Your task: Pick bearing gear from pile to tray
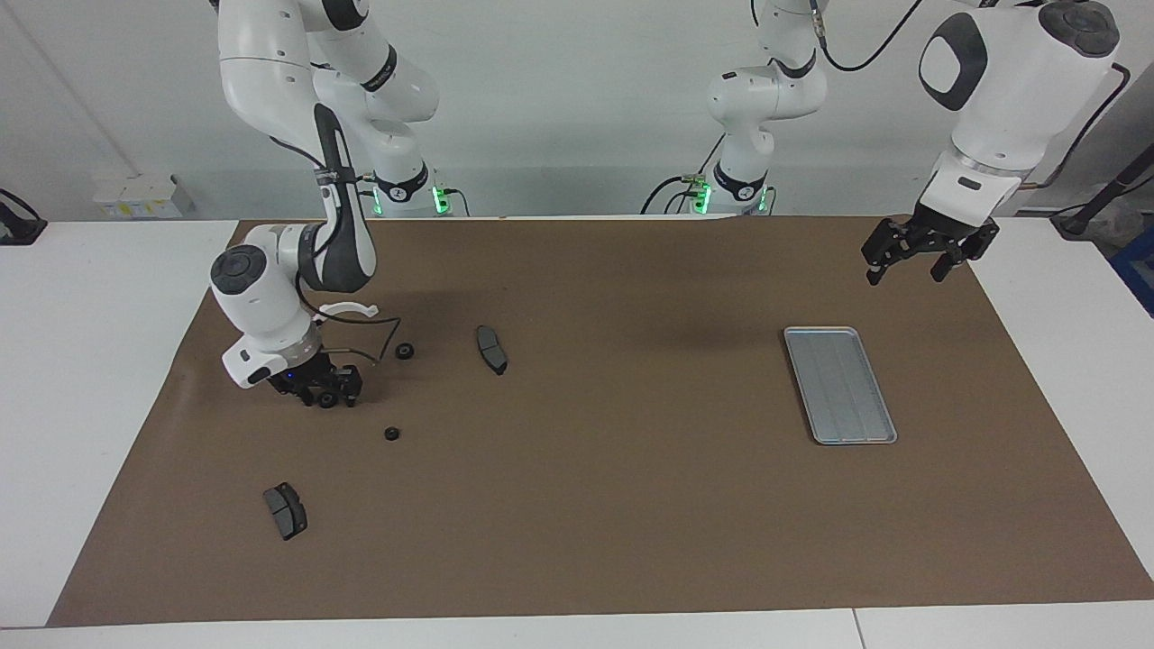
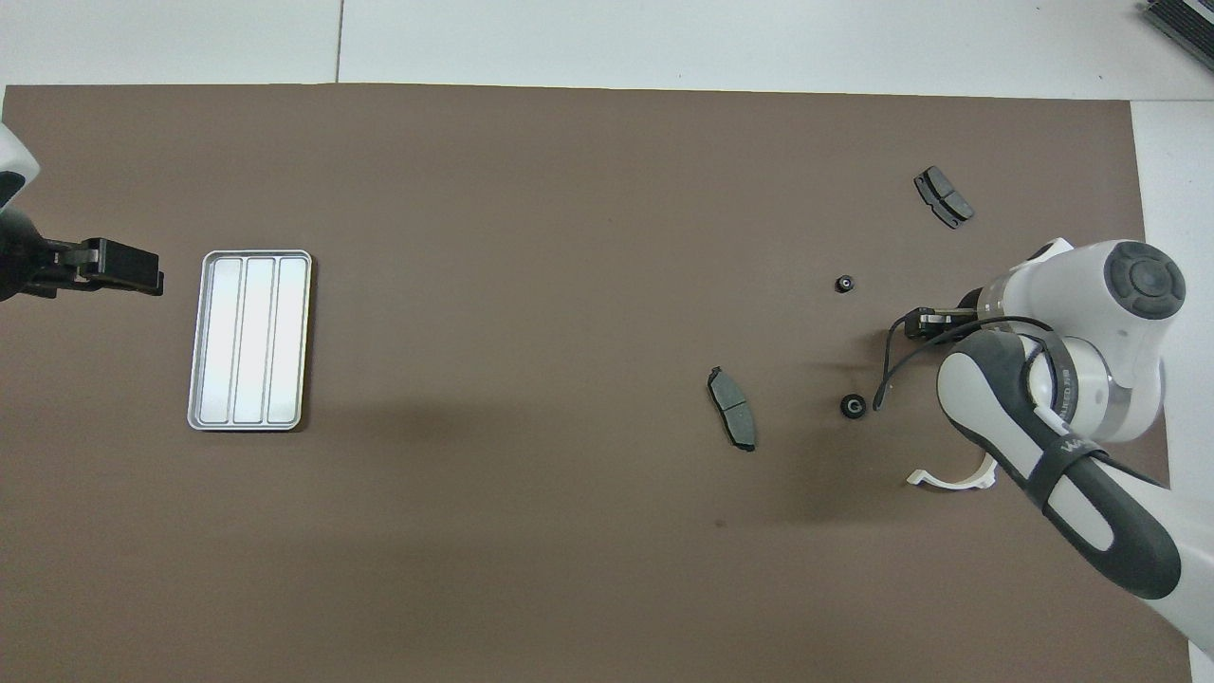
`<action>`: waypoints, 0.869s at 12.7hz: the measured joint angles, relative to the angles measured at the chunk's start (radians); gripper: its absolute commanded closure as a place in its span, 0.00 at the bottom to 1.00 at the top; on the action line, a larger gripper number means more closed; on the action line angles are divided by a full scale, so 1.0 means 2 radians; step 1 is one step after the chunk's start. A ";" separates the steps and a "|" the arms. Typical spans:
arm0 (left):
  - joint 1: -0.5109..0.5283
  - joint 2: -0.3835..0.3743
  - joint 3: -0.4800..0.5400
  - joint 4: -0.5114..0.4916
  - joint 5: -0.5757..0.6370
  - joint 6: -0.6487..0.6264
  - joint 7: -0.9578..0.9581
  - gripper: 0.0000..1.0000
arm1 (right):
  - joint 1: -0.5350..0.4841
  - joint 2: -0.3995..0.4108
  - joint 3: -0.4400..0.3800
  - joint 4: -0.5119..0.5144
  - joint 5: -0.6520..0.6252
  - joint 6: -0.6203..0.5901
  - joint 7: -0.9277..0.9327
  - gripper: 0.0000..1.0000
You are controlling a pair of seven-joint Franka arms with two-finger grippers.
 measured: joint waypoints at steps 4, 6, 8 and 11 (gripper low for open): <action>0.000 0.000 0.000 0.000 0.000 0.000 0.000 0.00 | 0.000 -0.004 0.001 -0.002 0.000 -0.001 0.000 1.00; 0.000 0.000 0.000 0.000 0.000 0.000 0.000 0.00 | 0.003 -0.006 0.003 -0.001 0.000 -0.001 0.000 1.00; 0.000 0.000 0.000 0.000 0.000 0.000 0.000 0.00 | 0.018 -0.014 0.004 0.004 0.000 -0.010 0.008 1.00; 0.000 0.000 0.000 0.000 0.000 0.000 0.000 0.00 | 0.068 -0.023 0.006 0.028 0.001 -0.044 0.085 1.00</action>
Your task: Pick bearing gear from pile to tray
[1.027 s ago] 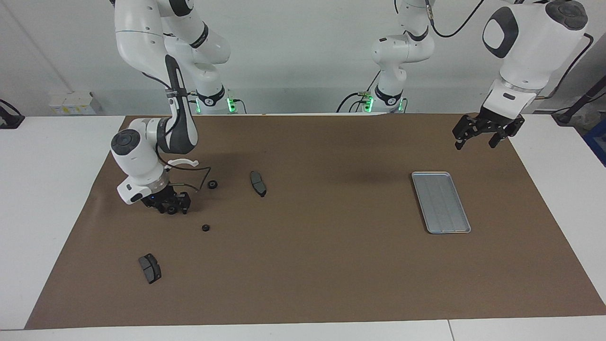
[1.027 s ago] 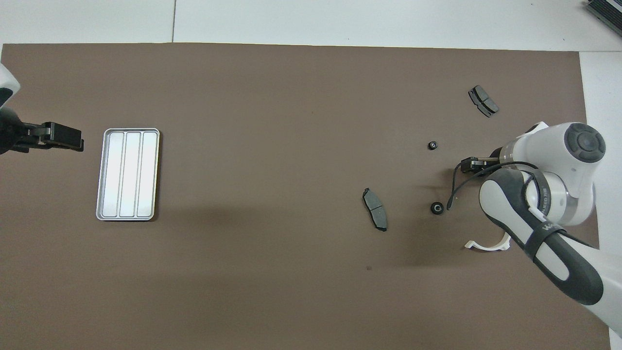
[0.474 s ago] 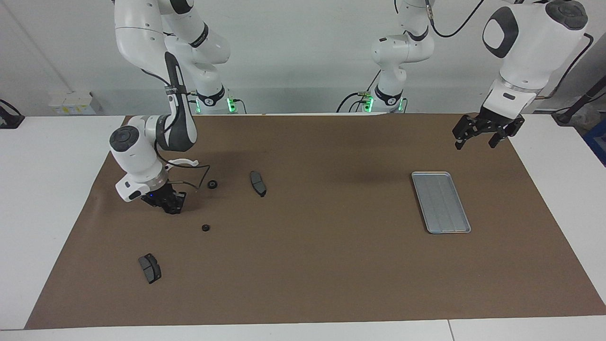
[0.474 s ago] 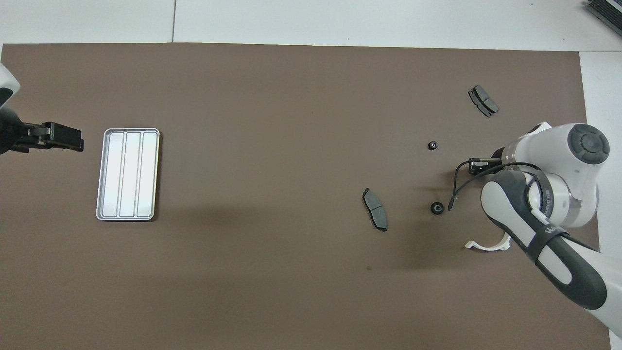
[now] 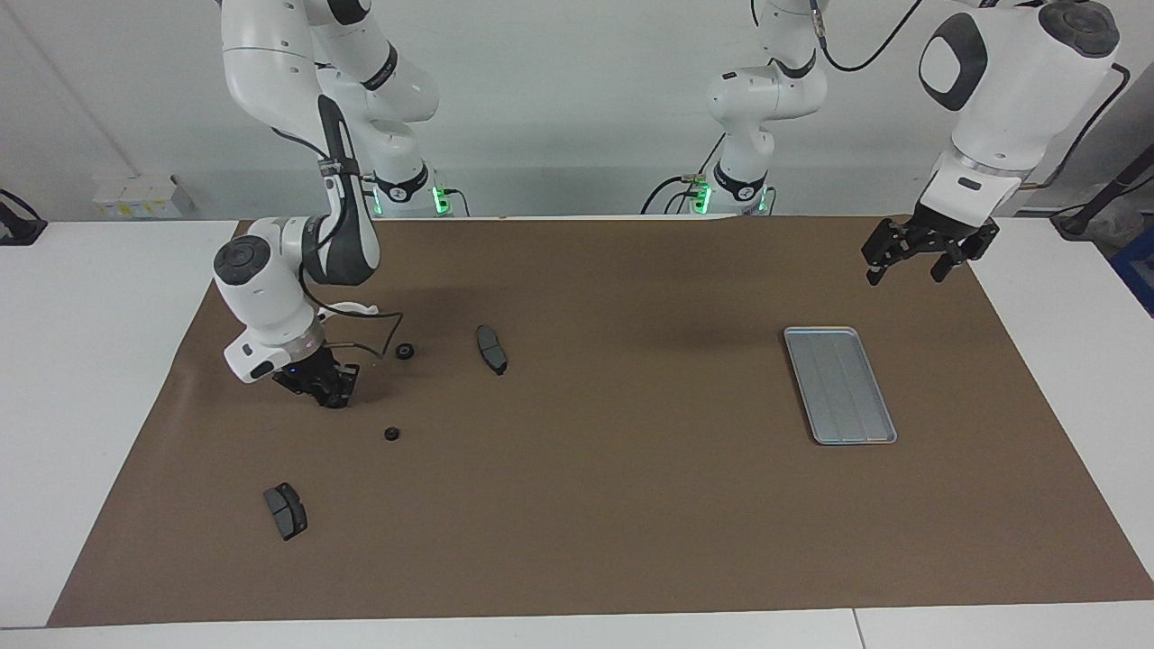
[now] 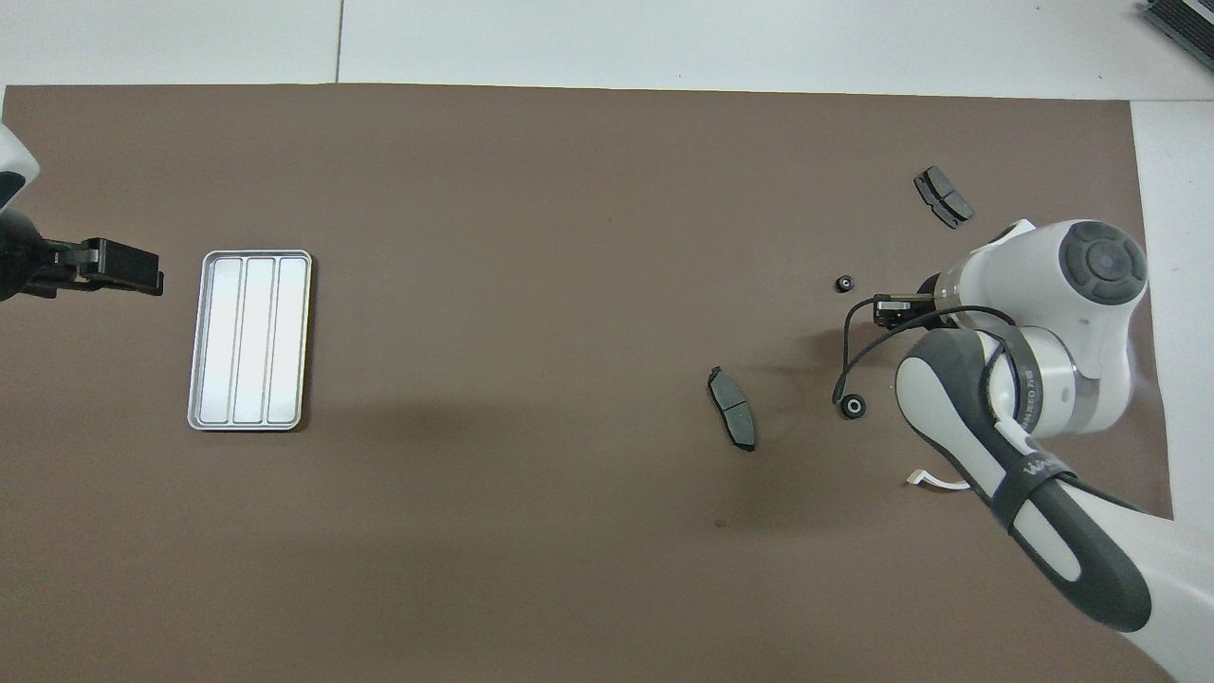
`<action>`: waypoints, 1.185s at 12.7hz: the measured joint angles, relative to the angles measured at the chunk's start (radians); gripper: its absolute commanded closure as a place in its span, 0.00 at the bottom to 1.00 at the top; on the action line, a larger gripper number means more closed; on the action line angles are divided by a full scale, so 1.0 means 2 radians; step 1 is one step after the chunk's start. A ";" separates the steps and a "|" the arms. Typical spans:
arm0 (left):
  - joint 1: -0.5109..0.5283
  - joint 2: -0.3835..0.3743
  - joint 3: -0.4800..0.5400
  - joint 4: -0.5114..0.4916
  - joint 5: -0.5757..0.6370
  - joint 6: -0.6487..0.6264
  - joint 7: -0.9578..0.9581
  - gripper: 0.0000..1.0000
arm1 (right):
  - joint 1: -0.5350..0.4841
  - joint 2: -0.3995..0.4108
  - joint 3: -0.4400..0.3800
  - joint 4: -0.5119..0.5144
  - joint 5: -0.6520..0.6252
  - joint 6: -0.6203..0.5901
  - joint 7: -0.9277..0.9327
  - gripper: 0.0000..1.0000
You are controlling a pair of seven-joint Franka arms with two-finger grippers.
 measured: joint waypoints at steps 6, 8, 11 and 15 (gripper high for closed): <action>0.000 0.000 0.000 0.000 0.000 0.000 0.000 0.00 | 0.128 0.002 0.002 0.039 0.000 -0.015 0.182 1.00; 0.000 0.000 0.000 0.000 0.000 0.000 0.000 0.00 | 0.160 0.015 0.002 0.066 0.000 -0.015 0.232 1.00; 0.000 0.000 0.000 0.000 0.000 0.000 0.000 0.00 | 0.206 0.064 0.002 0.130 0.000 -0.018 0.309 1.00; 0.000 0.000 0.000 0.000 0.000 0.000 0.000 0.00 | 0.263 0.154 0.001 0.231 -0.018 -0.036 0.397 1.00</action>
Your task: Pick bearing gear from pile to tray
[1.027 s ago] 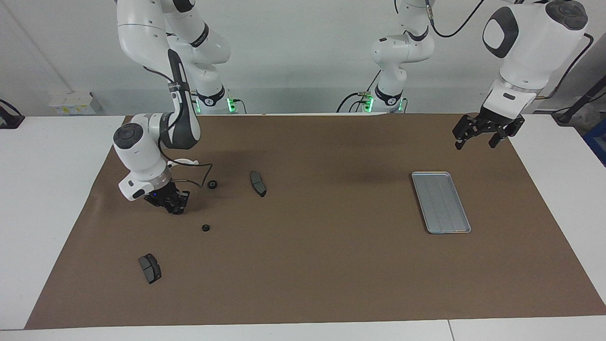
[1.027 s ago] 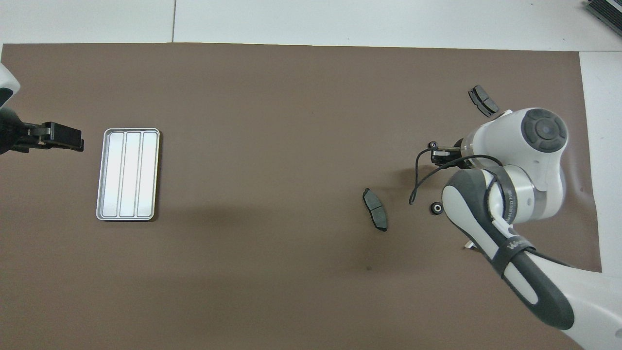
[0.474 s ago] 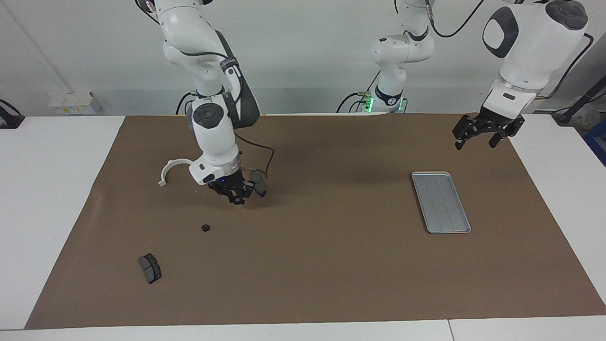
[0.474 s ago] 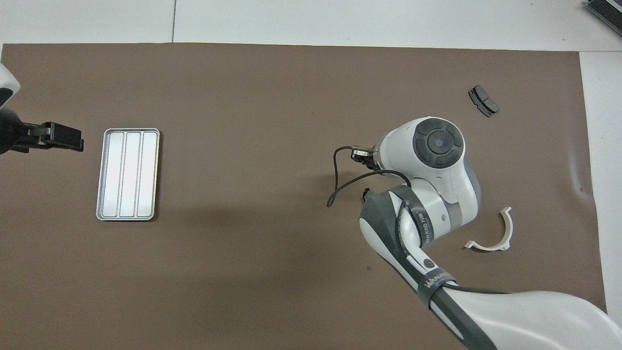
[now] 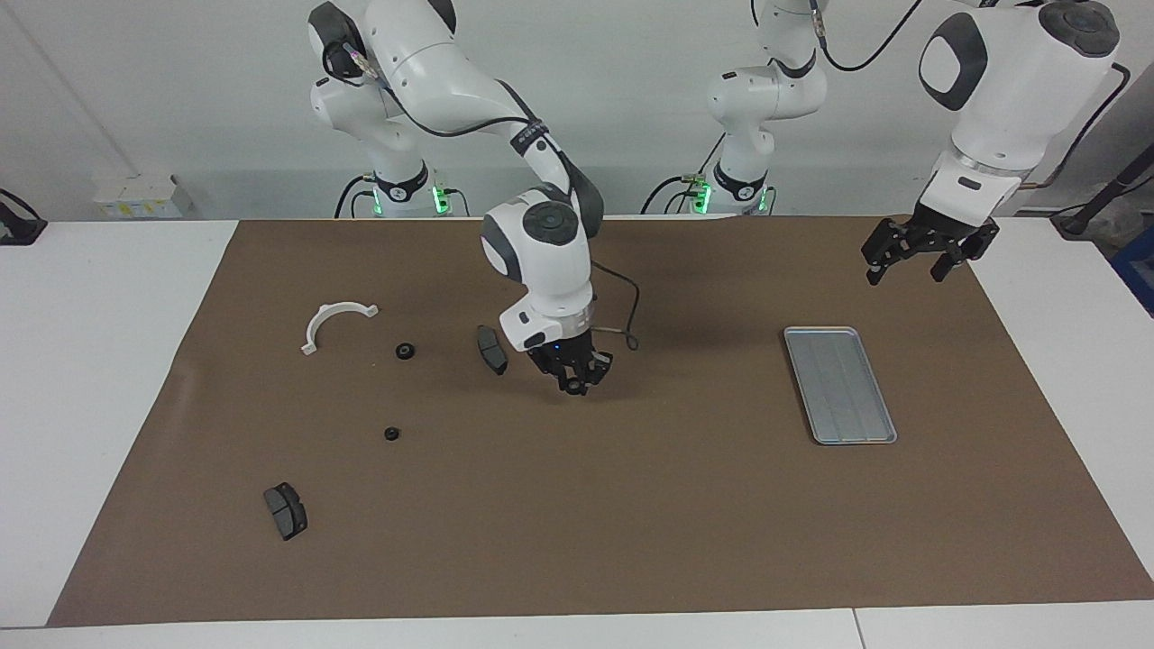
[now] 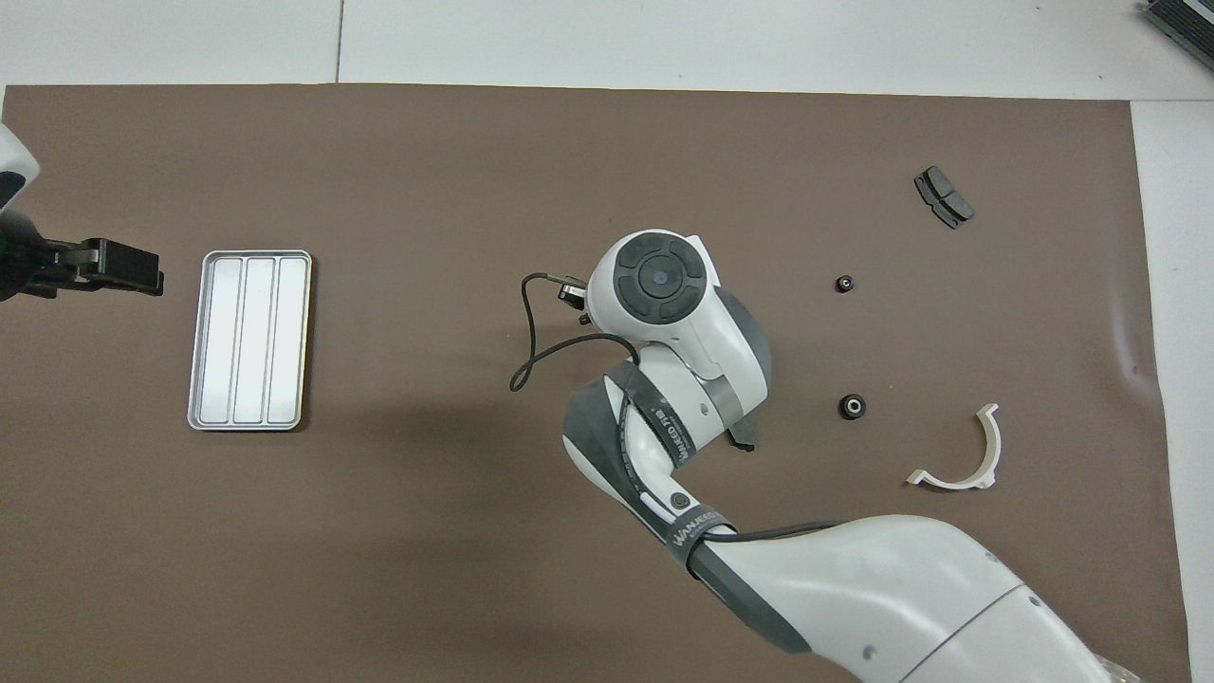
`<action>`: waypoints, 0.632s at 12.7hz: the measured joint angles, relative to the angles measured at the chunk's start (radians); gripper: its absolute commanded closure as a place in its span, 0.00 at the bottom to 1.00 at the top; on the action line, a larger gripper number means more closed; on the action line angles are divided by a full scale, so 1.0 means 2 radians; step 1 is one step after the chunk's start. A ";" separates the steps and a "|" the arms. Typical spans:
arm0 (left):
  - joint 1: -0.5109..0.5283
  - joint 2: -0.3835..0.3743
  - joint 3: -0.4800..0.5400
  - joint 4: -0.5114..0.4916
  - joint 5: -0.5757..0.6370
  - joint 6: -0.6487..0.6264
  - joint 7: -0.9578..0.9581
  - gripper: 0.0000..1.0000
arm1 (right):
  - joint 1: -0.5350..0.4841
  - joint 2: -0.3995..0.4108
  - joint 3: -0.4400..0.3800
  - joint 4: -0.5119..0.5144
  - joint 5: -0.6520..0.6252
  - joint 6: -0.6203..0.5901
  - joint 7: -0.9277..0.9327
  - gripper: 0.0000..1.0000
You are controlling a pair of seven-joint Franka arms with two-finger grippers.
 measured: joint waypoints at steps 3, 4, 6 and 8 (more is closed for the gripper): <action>0.000 0.000 0.000 0.000 0.000 0.000 0.000 0.00 | 0.031 0.032 0.000 0.029 -0.001 -0.002 0.010 1.00; 0.000 0.000 0.000 0.000 0.000 0.000 0.000 0.00 | 0.040 0.034 0.000 0.032 -0.002 -0.002 0.010 1.00; 0.000 -0.002 -0.001 0.000 0.000 -0.001 0.000 0.00 | 0.054 0.034 -0.001 0.033 -0.002 -0.007 0.010 0.79; -0.001 -0.004 -0.003 0.000 0.000 -0.001 0.000 0.00 | 0.062 0.034 -0.001 0.032 -0.008 -0.013 0.010 0.56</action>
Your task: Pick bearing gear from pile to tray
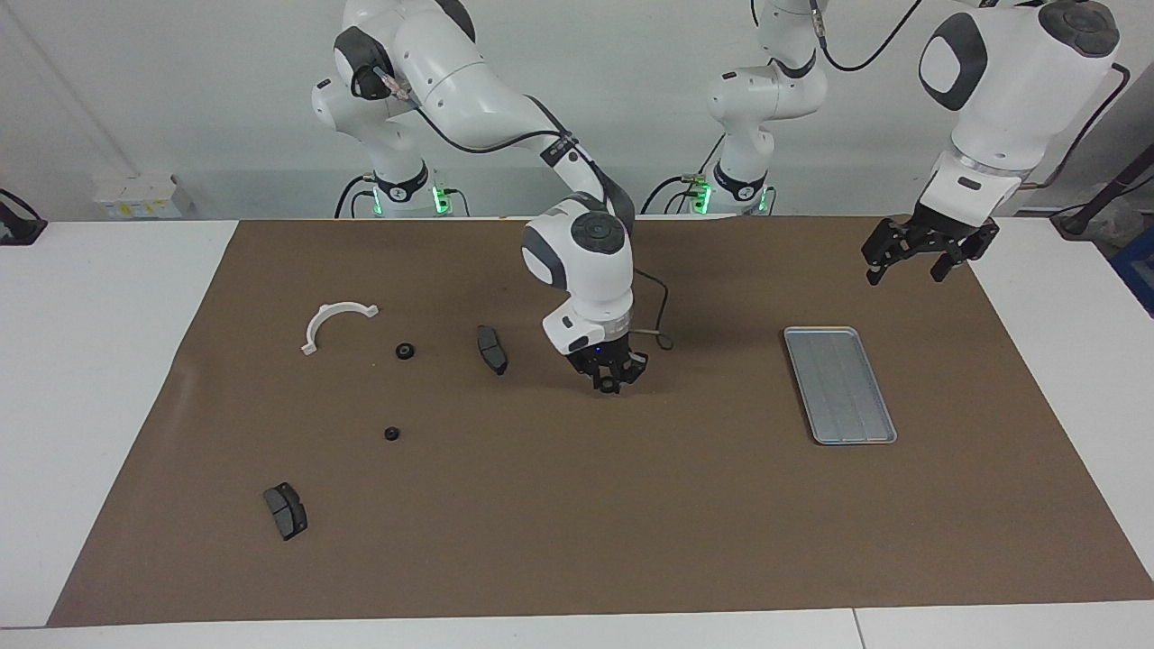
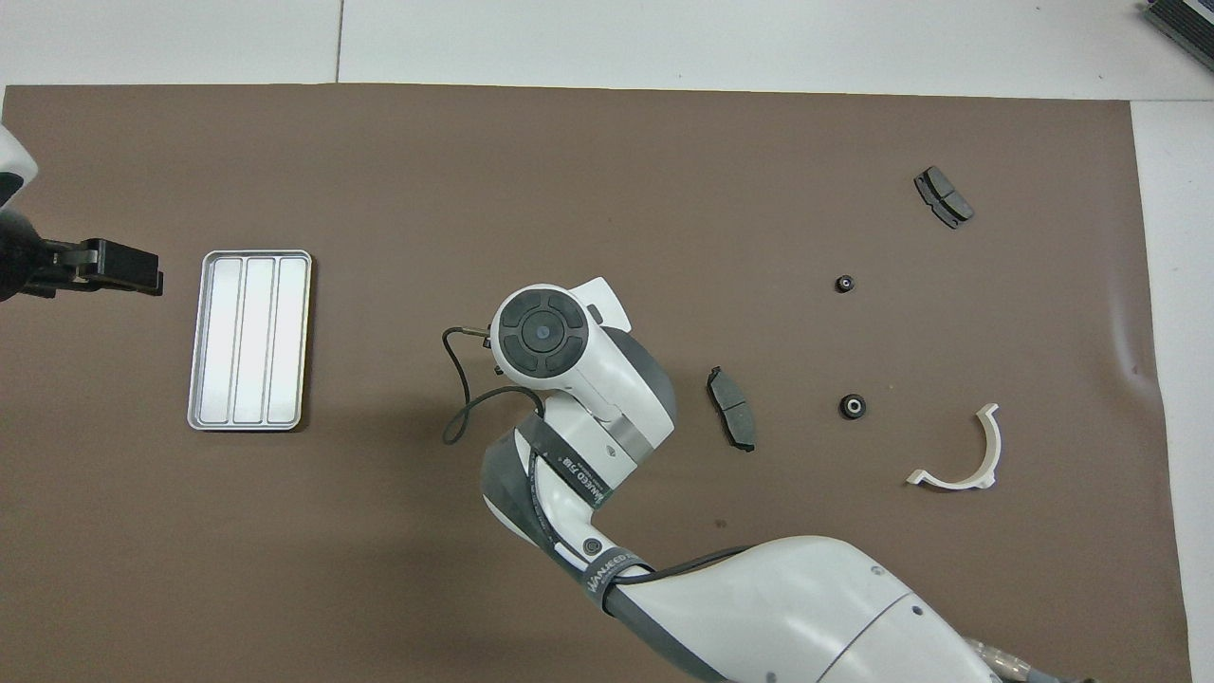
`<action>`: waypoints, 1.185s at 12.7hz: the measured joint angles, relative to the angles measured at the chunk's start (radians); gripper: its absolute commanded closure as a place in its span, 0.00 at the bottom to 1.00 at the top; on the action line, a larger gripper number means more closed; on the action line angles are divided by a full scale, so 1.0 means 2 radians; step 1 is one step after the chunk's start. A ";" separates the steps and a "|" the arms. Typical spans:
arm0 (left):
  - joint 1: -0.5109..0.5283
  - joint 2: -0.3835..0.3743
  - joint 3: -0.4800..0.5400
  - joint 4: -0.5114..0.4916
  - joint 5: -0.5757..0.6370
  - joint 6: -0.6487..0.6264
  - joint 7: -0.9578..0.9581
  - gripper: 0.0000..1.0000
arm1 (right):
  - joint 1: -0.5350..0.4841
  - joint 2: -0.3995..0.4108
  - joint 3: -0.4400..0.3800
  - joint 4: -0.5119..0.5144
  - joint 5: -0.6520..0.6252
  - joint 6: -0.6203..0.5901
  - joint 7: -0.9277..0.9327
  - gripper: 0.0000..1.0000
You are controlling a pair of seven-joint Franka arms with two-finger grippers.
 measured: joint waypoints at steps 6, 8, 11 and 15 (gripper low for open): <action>-0.003 0.000 -0.006 -0.001 -0.001 0.000 0.000 0.00 | -0.002 -0.004 -0.004 -0.001 -0.023 -0.005 0.000 0.00; -0.022 0.006 -0.008 -0.003 -0.007 0.007 -0.026 0.00 | -0.022 -0.023 -0.007 -0.007 -0.023 -0.009 -0.002 0.00; -0.084 0.046 -0.011 -0.008 -0.008 0.061 -0.136 0.00 | -0.073 -0.081 -0.007 -0.063 -0.023 -0.012 -0.043 0.00; -0.146 0.109 -0.012 -0.008 -0.008 0.114 -0.180 0.00 | -0.146 -0.167 -0.007 -0.165 -0.004 -0.012 -0.154 0.00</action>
